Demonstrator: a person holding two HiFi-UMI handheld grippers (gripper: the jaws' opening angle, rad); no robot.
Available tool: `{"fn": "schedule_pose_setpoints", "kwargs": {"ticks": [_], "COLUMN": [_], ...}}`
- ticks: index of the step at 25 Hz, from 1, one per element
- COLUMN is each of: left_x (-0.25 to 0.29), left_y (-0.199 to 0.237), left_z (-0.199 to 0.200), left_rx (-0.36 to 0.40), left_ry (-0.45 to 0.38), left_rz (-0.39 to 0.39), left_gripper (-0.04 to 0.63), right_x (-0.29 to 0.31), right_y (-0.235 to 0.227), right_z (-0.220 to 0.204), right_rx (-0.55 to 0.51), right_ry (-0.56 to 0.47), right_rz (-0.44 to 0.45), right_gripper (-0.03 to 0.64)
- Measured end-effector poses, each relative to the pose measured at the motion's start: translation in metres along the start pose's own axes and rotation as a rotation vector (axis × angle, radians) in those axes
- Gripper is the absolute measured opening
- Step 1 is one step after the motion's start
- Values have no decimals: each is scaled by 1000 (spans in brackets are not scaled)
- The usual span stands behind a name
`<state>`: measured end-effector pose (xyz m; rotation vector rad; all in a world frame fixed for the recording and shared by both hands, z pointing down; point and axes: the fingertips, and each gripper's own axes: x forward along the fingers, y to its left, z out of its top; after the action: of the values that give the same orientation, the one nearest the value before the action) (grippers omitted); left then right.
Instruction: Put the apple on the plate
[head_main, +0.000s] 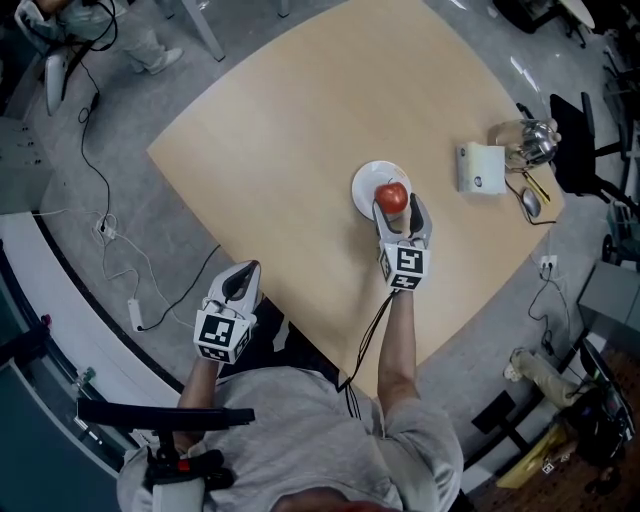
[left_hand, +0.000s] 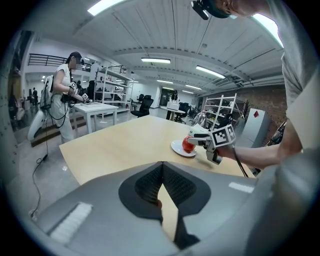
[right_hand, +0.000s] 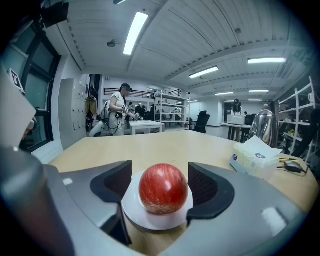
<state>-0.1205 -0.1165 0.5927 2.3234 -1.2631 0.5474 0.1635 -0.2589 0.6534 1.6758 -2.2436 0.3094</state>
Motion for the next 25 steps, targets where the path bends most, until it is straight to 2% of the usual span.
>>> {"fn": "schedule_pose_setpoints", "kwargs": {"ticks": [13, 25], "left_x": [-24, -35], "left_y": [-5, -13], "left_z": [22, 39], "left_rx": [36, 73], "left_ry": [-66, -130], "left_rz": [-20, -63], "left_gripper": [20, 20], "right_x": [-37, -83], "right_y": [6, 13], "right_z": [34, 54], "right_rx": [-21, -38], "right_ry": [-36, -75], "right_rz": [-30, -75], "right_gripper": [334, 281]}}
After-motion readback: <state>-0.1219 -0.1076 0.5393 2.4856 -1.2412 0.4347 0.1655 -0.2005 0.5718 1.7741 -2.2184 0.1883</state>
